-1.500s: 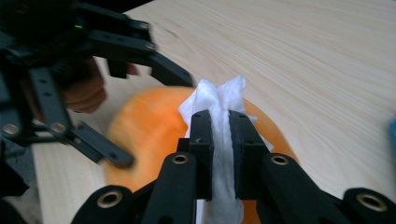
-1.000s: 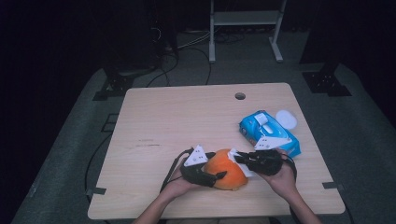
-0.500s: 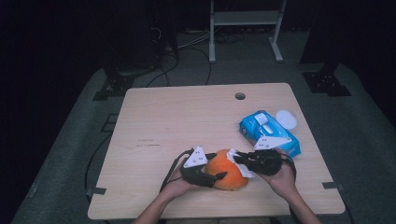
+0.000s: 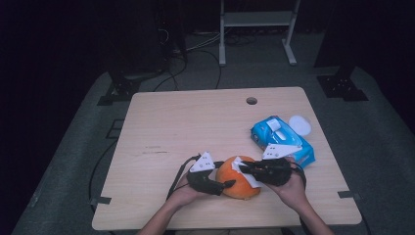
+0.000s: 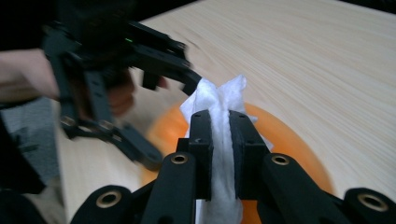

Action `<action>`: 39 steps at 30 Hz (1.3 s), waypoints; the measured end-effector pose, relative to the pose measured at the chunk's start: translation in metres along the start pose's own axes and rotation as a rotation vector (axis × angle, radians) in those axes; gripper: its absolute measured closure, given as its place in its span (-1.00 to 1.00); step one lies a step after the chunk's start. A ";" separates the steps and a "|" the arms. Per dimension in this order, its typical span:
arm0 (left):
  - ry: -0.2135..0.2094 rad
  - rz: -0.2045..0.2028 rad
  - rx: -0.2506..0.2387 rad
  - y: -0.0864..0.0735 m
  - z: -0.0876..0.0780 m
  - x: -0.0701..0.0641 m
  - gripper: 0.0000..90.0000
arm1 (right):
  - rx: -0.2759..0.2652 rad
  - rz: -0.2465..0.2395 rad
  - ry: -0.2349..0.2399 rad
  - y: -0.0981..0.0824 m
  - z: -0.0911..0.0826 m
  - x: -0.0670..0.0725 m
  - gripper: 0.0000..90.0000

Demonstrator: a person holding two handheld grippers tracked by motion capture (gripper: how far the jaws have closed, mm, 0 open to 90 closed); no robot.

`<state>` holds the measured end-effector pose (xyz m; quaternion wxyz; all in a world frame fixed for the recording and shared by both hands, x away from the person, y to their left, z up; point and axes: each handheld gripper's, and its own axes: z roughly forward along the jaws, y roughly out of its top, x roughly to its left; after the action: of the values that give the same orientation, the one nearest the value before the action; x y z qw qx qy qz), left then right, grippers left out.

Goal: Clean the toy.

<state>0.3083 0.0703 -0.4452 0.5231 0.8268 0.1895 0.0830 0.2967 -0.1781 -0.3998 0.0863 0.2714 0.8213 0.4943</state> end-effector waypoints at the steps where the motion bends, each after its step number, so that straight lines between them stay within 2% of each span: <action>1: 0.017 0.019 -0.003 0.003 -0.001 -0.004 -0.35 | -0.003 -0.012 0.004 0.002 0.001 0.003 0.77; 3: 0.027 0.032 -0.030 0.005 -0.005 -0.006 -0.29 | 0.010 -0.052 -0.026 0.005 0.001 0.008 0.77; 4: 0.021 0.027 -0.044 0.006 -0.008 -0.005 -0.27 | 0.006 -0.050 -0.031 0.004 -0.001 0.006 0.77; 6: 0.006 0.022 -0.056 0.006 -0.010 -0.002 -0.27 | 0.000 -0.016 -0.026 0.001 -0.005 -0.002 0.76; 8: 0.000 0.008 -0.068 0.004 -0.009 0.000 -0.37 | 0.005 0.011 -0.024 -0.005 -0.006 -0.009 0.76; 9: -0.005 -0.009 -0.062 0.004 -0.008 0.002 -0.48 | 0.014 0.013 -0.029 -0.007 -0.005 -0.010 0.76; 11: -0.012 -0.044 -0.021 0.000 -0.004 0.007 -0.73 | 0.018 0.015 -0.036 -0.009 -0.005 -0.013 0.76; 12: -0.020 -0.064 -0.009 -0.003 -0.002 0.008 -0.78 | 0.019 0.016 -0.038 -0.009 -0.005 -0.014 0.76; 14: -0.044 -0.092 -0.016 -0.007 0.001 0.011 -0.78 | 0.024 0.011 -0.048 -0.009 -0.006 -0.015 0.76; 15: -0.048 -0.090 -0.019 -0.007 0.002 0.011 -0.70 | 0.022 0.019 -0.044 -0.009 -0.006 -0.015 0.76; 17: -0.027 -0.068 -0.031 -0.004 -0.001 0.009 -0.47 | 0.017 0.024 -0.047 -0.008 -0.006 -0.014 0.76; 20: 0.008 -0.015 -0.067 0.006 -0.009 0.003 -0.32 | -0.012 0.010 -0.051 -0.002 -0.010 -0.009 0.76; 23: 0.033 0.029 -0.097 0.014 -0.018 -0.001 -0.28 | -0.036 -0.003 -0.060 0.001 -0.016 -0.007 0.76; 27: 0.049 0.049 -0.084 0.015 -0.015 -0.006 -0.26 | -0.037 0.038 -0.046 -0.003 -0.014 -0.013 0.77; 28: 0.050 0.065 -0.079 0.017 -0.015 -0.007 -0.26 | -0.039 0.029 -0.048 -0.002 -0.015 -0.010 0.77; 31: 0.052 0.127 -0.068 0.020 -0.011 -0.018 -0.27 | -0.064 0.004 0.003 0.007 -0.016 0.002 0.77; 32: 0.054 0.149 -0.064 0.021 -0.010 -0.021 -0.27 | -0.063 -0.021 0.003 0.010 -0.015 0.007 0.77; 34: 0.055 0.165 -0.061 0.020 -0.010 -0.022 -0.31 | -0.052 -0.050 -0.003 0.013 -0.014 0.012 0.77; 36: 0.046 0.130 -0.071 0.018 -0.011 -0.017 -0.44 | -0.026 -0.061 -0.021 0.011 -0.013 0.011 0.77; 39: 0.021 -0.004 -0.072 0.014 -0.008 -0.004 -0.69 | -0.001 -0.040 -0.022 0.004 -0.011 0.003 0.77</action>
<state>0.3051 0.0703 -0.4285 0.5506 0.8063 0.1933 0.0972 0.2910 -0.1834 -0.3908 0.1052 0.2601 0.8255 0.4897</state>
